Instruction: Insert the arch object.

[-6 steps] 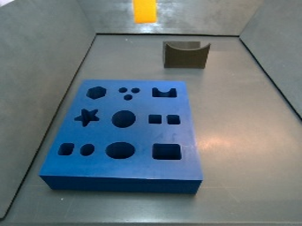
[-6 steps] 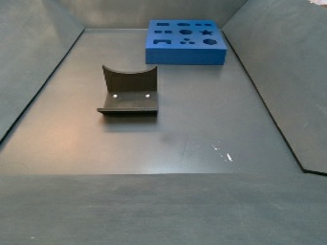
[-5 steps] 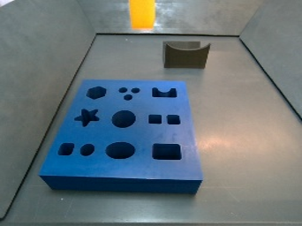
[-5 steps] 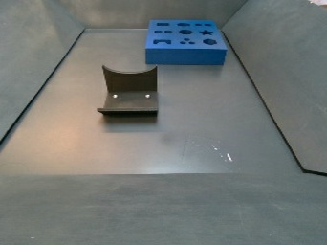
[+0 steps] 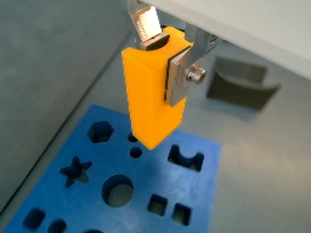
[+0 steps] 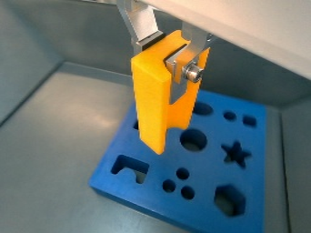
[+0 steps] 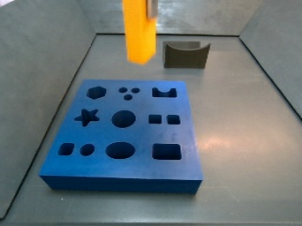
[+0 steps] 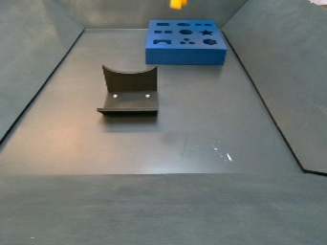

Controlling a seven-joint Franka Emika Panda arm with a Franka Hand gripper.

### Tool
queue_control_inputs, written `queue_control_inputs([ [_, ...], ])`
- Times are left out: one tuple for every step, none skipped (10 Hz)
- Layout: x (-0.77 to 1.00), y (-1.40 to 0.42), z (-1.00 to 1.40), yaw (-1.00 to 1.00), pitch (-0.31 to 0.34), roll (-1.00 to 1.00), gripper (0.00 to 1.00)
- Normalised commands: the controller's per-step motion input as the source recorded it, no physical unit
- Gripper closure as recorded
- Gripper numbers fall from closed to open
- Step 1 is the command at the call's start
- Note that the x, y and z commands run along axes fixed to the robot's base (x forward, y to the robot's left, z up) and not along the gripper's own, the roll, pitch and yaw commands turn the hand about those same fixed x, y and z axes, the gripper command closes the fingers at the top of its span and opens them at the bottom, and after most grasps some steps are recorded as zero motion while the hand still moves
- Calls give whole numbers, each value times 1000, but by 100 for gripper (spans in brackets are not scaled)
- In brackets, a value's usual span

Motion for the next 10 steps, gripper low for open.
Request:
queue_control_inputs([
  [0, 0, -583, -1000, 0, 16, 100],
  [0, 0, -577, -1000, 0, 14, 100],
  [0, 0, -563, -1000, -1, 9, 100],
  [0, 0, -471, -1000, -3, 0, 100],
  [0, 0, -429, -1000, 0, 0, 100],
  [0, 0, -429, -1000, 0, 0, 100],
  [0, 0, -417, -1000, -3, 0, 100],
  [0, 0, -409, -1000, -6, 0, 100],
  [0, 0, -391, -1000, -16, 0, 100],
  [0, 0, -380, -1000, -19, 0, 100],
])
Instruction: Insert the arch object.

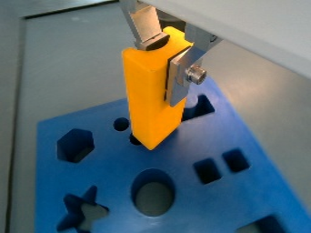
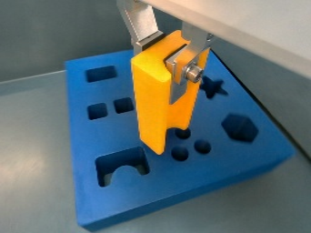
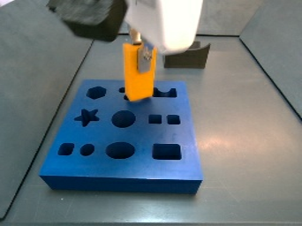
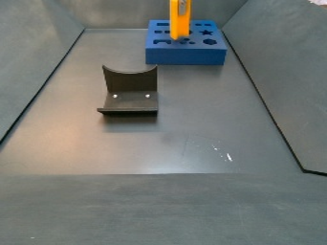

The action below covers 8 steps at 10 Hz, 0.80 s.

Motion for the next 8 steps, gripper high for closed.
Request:
queue_control_inputs([
  [0, 0, -223, -1000, -26, 0, 100],
  [0, 0, -20, -1000, -26, 0, 100],
  [0, 0, 0, -1000, -31, -6, 100],
  [0, 0, 0, -1000, -29, 0, 100],
  [29, 0, -9, -1000, -50, 0, 100],
  [443, 49, -106, -717, -13, 56, 100],
  [14, 0, 0, -217, 0, 0, 100],
  [0, 0, 0, 0, 0, -4, 100],
])
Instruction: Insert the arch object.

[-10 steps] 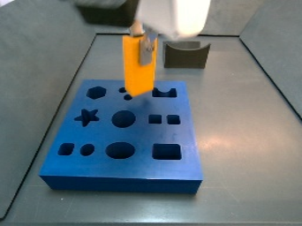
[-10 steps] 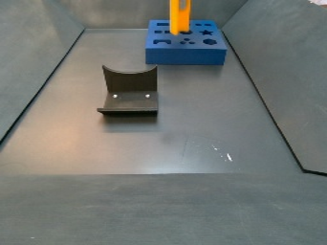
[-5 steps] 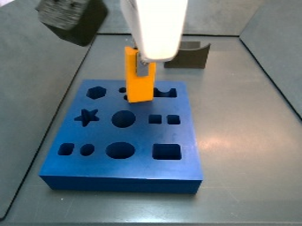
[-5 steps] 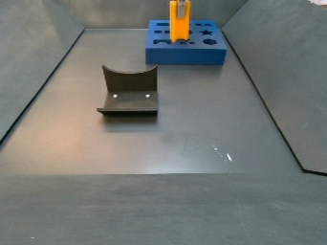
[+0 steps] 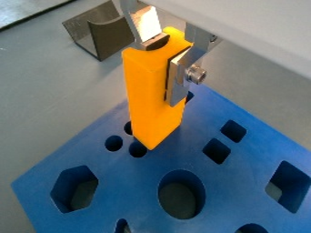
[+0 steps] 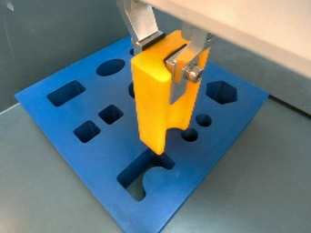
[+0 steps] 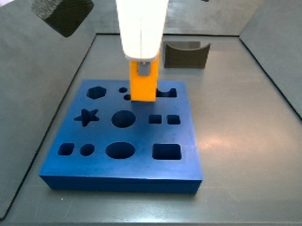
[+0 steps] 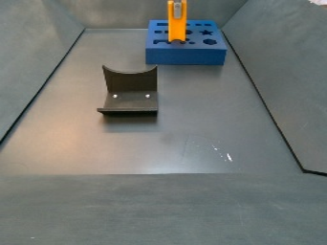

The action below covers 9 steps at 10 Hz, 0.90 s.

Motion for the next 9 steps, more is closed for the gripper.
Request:
queue_control_inputs([
  [180, 0, -154, -126, -20, 0, 100],
  [677, 0, -43, -266, 77, 126, 100],
  [740, 0, 60, -249, 107, 57, 100],
  [734, 0, 89, -231, 123, 93, 100],
  [589, 3, 6, -160, 136, 173, 100],
  [369, 106, -29, 0, 101, 191, 100],
  [191, 174, -200, 0, 21, 114, 100],
  [300, 97, -226, 0, 47, 141, 100],
  [257, 111, -231, 0, 27, 99, 100],
])
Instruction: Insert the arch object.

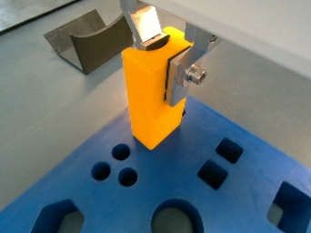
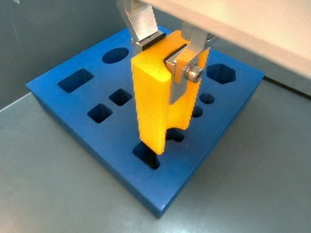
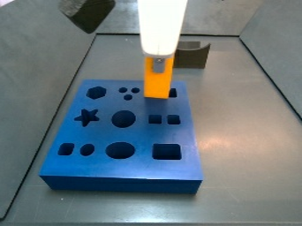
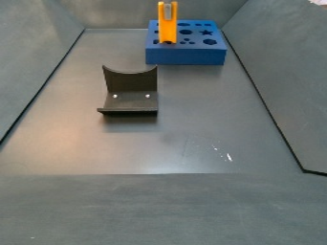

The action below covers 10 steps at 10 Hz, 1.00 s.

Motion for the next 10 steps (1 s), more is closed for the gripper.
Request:
queue_control_inputs([
  [131, 51, -186, 0, 0, 63, 100],
  [169, 6, -174, 37, 3, 74, 100],
  [126, 0, -237, 31, 0, 89, 100],
  [311, 0, -351, 29, 0, 0, 100],
  [306, 0, -371, 26, 0, 20, 100],
  [214, 0, -331, 20, 0, 74, 100],
  [89, 0, -309, 9, 0, 26, 100],
  [43, 0, -371, 6, -43, 36, 100],
  [0, 0, -431, 0, -123, 54, 100],
  [0, 0, -414, 0, -203, 94, 100],
])
